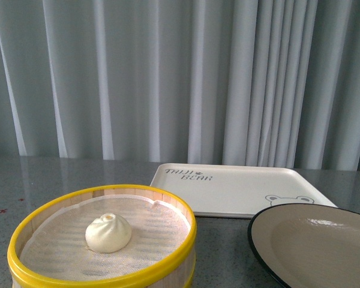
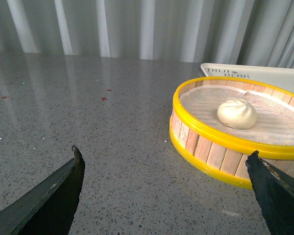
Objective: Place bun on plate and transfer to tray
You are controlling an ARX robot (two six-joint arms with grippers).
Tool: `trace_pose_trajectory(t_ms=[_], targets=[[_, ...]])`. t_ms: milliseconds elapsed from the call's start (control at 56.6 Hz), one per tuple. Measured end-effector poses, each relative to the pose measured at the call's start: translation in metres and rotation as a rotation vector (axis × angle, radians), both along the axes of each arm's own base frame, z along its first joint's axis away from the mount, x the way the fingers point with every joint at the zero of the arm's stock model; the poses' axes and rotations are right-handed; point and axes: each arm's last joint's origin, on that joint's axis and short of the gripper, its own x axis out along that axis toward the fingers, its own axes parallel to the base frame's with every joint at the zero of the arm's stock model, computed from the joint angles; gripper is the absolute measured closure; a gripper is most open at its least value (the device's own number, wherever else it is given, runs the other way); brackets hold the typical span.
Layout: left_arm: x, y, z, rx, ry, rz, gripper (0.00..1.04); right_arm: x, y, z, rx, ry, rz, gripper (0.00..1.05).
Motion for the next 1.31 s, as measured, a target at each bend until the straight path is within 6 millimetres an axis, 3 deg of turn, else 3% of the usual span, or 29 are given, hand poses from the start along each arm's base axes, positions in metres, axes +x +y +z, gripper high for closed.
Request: trace_pose_trajectory(t_ms=[971,1059,1112,1200,1306], targets=[[0.0,0.0,0.0,0.0,0.0,0.0,0.07,0.0,0.0,0.0,0.0,0.0,0.0,0.09],[0.004,-0.004,-0.001,-0.232,0.28,0.118,0.07,0.0,0.0,0.0,0.0,0.0,0.0,0.09],[0.007,-0.006,0.001,-0.322,0.301,0.092,0.07,0.0,0.0,0.0,0.0,0.0,0.0,0.09],[0.017,-0.003,0.021,-0.453,0.237,-0.029,0.07,0.0,0.0,0.0,0.0,0.0,0.0,0.09],[0.036,0.002,0.053,-0.464,0.168,-0.074,0.07,0.0,0.0,0.0,0.0,0.0,0.001,0.09]])
